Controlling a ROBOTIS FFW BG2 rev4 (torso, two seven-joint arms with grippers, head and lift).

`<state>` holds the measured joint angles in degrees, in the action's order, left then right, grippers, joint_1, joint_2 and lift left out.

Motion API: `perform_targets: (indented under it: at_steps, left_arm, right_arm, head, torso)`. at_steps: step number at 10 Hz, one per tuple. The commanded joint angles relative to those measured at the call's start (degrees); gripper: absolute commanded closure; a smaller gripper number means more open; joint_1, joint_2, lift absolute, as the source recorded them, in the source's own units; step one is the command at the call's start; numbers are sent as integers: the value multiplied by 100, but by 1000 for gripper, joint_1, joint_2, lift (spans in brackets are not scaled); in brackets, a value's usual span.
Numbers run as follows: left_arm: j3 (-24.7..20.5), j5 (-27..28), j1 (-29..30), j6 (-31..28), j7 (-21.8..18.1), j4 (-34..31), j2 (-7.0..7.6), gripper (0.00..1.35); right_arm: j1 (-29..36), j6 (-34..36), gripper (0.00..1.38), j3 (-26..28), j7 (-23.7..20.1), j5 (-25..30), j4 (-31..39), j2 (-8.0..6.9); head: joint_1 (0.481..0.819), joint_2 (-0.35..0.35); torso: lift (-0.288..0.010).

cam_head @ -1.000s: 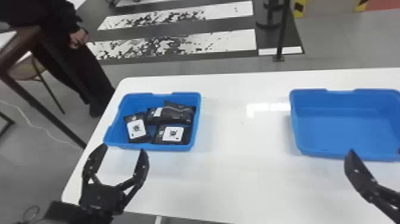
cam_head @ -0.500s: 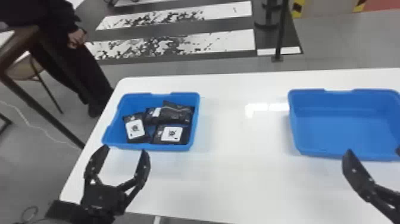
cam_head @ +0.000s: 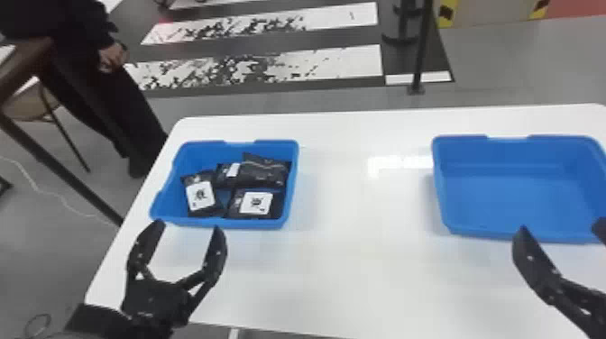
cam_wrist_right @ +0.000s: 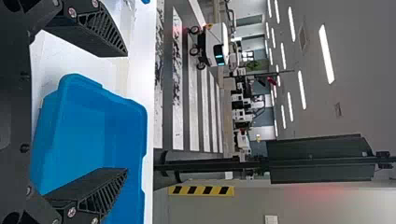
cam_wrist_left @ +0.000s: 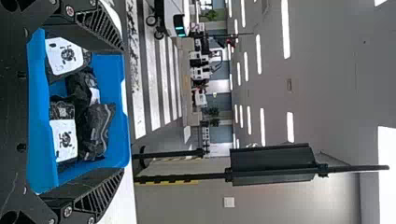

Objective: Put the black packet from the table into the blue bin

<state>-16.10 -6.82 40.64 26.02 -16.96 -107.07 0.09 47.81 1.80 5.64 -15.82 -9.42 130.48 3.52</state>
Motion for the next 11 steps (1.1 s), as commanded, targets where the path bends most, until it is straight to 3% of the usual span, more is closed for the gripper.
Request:
perform_targets:
  at_steps: [1, 11]
  left_arm:
    - [10, -4, 0, 0, 0, -1, -24, 137]
    - [45, -118, 14, 28, 0, -1, -24, 137]
  right_arm:
    - [0, 3, 137, -4, 0, -7, -5, 0]
    - [-14, -11, 139, -4, -8, -30, -5, 0]
  head:
    - [695, 183]
    - [695, 181]
  torso:
    - [-110]
    - [-110]
